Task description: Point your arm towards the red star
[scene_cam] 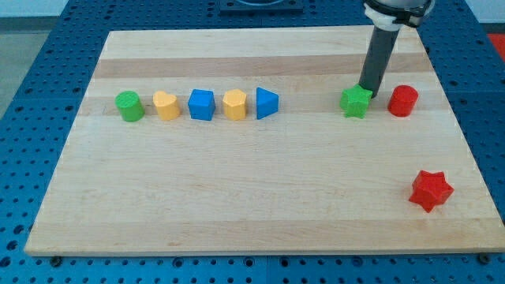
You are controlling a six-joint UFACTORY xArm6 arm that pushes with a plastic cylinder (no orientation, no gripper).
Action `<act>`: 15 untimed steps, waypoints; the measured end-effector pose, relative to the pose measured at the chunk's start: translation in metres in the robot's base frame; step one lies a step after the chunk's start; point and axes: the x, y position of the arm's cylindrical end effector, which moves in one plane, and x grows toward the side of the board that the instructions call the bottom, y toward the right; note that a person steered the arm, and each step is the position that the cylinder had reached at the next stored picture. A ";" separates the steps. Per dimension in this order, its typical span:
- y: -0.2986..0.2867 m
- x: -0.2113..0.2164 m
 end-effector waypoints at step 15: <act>0.068 0.241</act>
